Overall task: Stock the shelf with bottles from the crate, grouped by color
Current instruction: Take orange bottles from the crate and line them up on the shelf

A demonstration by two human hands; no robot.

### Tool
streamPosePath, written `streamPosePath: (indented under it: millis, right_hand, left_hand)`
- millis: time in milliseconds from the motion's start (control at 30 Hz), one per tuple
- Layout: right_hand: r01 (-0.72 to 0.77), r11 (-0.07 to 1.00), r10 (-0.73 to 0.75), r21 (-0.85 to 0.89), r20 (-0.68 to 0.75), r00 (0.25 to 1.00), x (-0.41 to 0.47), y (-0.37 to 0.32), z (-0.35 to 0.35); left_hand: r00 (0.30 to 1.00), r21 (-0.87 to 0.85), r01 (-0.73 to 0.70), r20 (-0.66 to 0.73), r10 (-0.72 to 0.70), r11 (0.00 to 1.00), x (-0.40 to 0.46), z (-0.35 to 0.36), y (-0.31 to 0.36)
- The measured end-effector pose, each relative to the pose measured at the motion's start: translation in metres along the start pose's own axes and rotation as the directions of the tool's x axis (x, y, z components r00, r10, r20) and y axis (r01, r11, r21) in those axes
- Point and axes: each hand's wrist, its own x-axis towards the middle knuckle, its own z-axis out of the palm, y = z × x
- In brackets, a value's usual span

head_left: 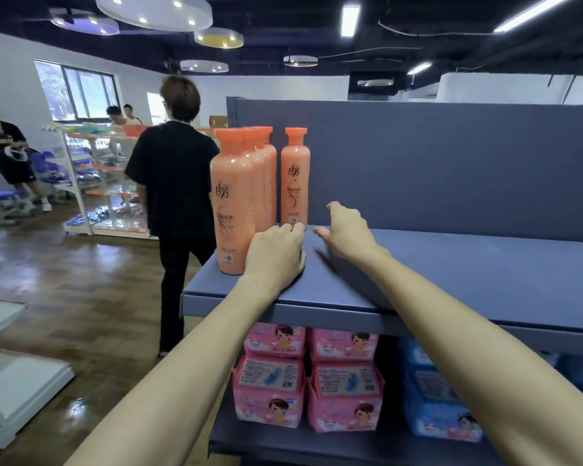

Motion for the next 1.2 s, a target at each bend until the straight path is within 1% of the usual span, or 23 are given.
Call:
streamPosePath:
  millis: [133,200,333,467,567,667,733,800,967,1200]
  right_hand:
    - [-0.008,0.999,0.008,-0.054,0.001,1.000,-0.032,0.002,-0.033]
    - [-0.003,0.997,0.003,-0.074,-0.006,1.000,-0.047,0.001,-0.045]
    - [0.033,0.991,-0.036,-0.127,-0.018,0.999,-0.074,-0.002,-0.063]
    - [0.047,0.989,-0.051,-0.141,-0.025,0.998,-0.099,0.000,-0.081]
    - [0.092,0.989,-0.099,-0.117,-0.053,0.994,-0.138,0.012,-0.092]
    - [0.160,0.978,-0.174,-0.135,-0.096,0.980,-0.192,0.029,-0.091]
    - [0.178,0.971,-0.195,-0.157,-0.100,0.976,-0.222,0.037,-0.086]
    - [0.164,0.969,-0.181,-0.185,-0.079,0.980,-0.242,0.046,-0.080]
    - [0.126,0.973,-0.131,-0.192,-0.010,0.991,-0.279,0.076,-0.059]
    - [0.078,0.981,-0.065,-0.178,0.079,0.995,-0.317,0.115,-0.032]
  left_hand:
    - [0.999,0.089,-0.020,0.051,0.016,0.996,-0.002,-0.013,0.006]
    - [0.998,0.096,-0.028,0.058,0.023,0.995,-0.006,-0.021,0.010]
    - [0.997,0.045,-0.075,0.004,0.075,0.996,-0.018,-0.037,0.029]
    - [0.993,-0.013,-0.110,-0.032,0.110,0.994,-0.026,-0.059,0.049]
    - [0.981,-0.093,-0.149,-0.138,0.135,0.985,-0.051,-0.071,0.057]
    - [0.956,-0.130,-0.243,-0.198,0.215,0.961,-0.094,-0.068,0.070]
    - [0.949,-0.136,-0.285,-0.182,0.259,0.949,-0.117,-0.065,0.082]
    - [0.953,-0.149,-0.285,-0.148,0.263,0.947,-0.135,-0.060,0.094]
    - [0.959,-0.186,-0.282,-0.080,0.272,0.941,-0.170,-0.040,0.120]
    - [0.968,-0.249,-0.206,0.087,0.234,0.946,-0.218,-0.006,0.161]
